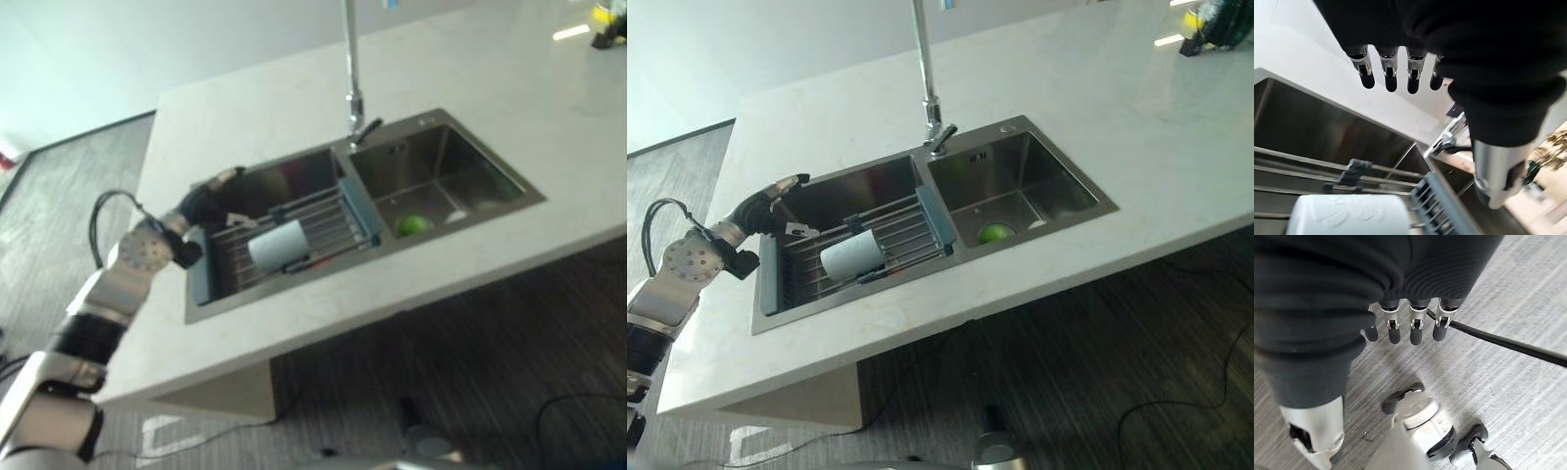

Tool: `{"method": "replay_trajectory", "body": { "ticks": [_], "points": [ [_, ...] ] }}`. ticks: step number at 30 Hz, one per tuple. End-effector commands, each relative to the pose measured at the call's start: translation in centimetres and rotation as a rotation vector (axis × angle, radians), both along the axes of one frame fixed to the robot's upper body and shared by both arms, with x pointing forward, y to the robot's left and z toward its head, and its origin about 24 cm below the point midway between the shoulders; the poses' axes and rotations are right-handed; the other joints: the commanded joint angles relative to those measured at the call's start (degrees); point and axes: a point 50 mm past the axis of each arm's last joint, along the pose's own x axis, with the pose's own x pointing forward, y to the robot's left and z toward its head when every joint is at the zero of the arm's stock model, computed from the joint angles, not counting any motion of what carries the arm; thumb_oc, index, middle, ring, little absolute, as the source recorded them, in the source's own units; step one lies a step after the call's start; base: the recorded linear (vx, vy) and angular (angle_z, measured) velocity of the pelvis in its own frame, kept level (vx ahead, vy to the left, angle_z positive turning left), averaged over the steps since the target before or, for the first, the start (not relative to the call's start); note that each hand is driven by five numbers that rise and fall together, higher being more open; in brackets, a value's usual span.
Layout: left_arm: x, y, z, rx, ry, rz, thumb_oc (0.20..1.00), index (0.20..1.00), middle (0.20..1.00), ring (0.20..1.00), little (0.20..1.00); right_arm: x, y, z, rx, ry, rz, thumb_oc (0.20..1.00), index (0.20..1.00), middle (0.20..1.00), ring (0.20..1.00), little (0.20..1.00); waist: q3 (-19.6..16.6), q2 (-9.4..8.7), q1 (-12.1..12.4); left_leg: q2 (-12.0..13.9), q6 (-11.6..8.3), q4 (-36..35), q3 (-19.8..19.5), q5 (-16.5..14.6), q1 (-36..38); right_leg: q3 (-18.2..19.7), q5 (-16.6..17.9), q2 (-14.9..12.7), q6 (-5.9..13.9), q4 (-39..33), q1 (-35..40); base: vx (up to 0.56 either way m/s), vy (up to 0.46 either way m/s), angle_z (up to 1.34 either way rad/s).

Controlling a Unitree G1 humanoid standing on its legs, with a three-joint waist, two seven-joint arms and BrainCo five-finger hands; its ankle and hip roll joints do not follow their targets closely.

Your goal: Place the dishes in the dishwasher.

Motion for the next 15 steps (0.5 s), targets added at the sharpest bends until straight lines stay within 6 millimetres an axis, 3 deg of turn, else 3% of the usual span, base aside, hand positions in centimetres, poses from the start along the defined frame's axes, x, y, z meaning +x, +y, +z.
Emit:
{"method": "replay_trajectory", "body": {
  "ticks": [1,9,15],
  "points": [
    [1.2,0.6,4.4,0.037,-0.154,0.027,1.000,1.000,1.000,1.000,1.000,1.5,-0.1,0.2,0.001,-0.050,0.011,1.000,1.000,1.000,1.000,1.000,0.6,-2.68,-0.6,-0.7,1.01,2.6,-2.1,-3.7,-1.8,-0.1,-5.1,-5.9,7.01,1.2,3.6,0.01,0.036,-0.25],
    [1.5,0.2,3.4,0.038,-0.117,0.013,1.000,1.000,1.000,1.000,1.000,3.7,-0.7,0.9,-0.016,-0.143,0.023,1.000,1.000,1.000,1.000,1.000,3.4,-1.28,-2.3,-2.6,1.49,3.8,-2.2,-4.3,-4.2,1.8,-4.3,-7.2,7.51,1.8,0.7,0.00,0.031,-0.08],
    [1.4,0.1,1.7,0.026,-0.057,0.012,1.000,1.000,1.000,1.000,1.000,3.5,-1.7,1.3,-0.046,-0.142,-0.004,1.000,1.000,1.000,1.000,1.000,4.6,-0.58,-3.1,-3.1,1.52,4.6,-2.1,-4.6,-5.0,2.3,-4.4,-7.5,7.62,2.2,-0.1,0.01,0.037,-0.09]
  ]
}}
